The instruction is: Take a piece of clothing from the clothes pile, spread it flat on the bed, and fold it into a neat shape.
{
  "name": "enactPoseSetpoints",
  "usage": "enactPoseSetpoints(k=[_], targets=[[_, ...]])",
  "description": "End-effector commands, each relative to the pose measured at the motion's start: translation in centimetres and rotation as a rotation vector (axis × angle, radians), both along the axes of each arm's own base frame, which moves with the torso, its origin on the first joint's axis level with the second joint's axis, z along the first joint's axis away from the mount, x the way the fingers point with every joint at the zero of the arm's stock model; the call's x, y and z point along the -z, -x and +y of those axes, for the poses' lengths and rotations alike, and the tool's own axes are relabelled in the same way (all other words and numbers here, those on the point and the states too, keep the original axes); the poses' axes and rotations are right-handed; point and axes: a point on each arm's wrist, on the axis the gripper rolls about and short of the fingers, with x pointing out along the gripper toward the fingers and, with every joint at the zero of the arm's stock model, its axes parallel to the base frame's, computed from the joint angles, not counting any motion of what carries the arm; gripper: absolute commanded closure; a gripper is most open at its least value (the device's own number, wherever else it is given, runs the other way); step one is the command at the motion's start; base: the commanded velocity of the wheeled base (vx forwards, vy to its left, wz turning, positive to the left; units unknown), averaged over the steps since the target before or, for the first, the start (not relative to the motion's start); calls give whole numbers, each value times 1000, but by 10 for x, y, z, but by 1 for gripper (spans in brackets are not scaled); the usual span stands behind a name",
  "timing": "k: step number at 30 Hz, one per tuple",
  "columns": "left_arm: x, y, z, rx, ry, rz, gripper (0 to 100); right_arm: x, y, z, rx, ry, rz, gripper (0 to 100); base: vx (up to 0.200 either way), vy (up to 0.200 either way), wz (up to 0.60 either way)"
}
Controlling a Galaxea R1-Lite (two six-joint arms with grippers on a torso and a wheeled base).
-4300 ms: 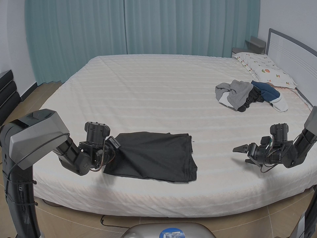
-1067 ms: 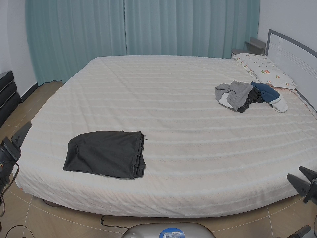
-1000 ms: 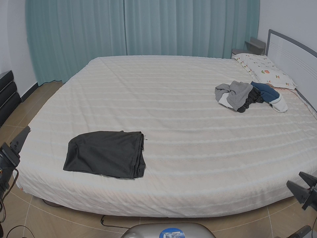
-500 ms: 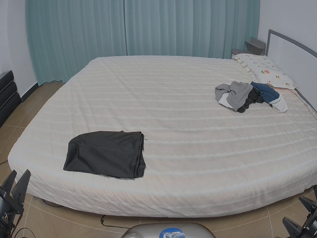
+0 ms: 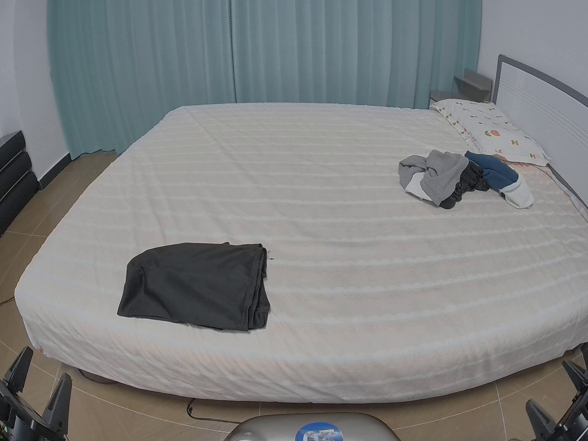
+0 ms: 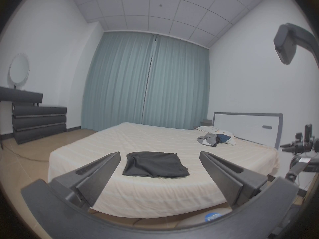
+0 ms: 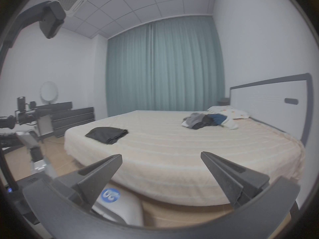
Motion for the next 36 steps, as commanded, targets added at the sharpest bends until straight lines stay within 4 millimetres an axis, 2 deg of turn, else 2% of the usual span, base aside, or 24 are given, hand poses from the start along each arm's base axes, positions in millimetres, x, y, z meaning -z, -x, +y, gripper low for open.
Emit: enactPoseSetpoints(k=[1,8,10,13,17,23,36], targets=[[6,0,1,-54,-64,-16,0,3,-3,-2,111,1,-55,0,0,0,0],[14,0,6,-278,-77,68,0,4,-5,-5,238,11,-87,0,0,0,0],[19,0,7,-306,-79,111,0,10,-7,-5,250,44,-65,0,0,0,0],[25,0,7,-297,-91,175,0,10,-7,-5,254,46,-70,0,0,0,0],[26,0,6,-239,-149,174,0,10,-7,-6,257,44,-68,0,0,0,0],[27,3,7,-34,-168,131,0,11,-7,-5,249,36,-67,0,0,0,0],[28,7,8,-113,-153,80,0,11,-7,-6,261,10,-63,0,0,0,0]])
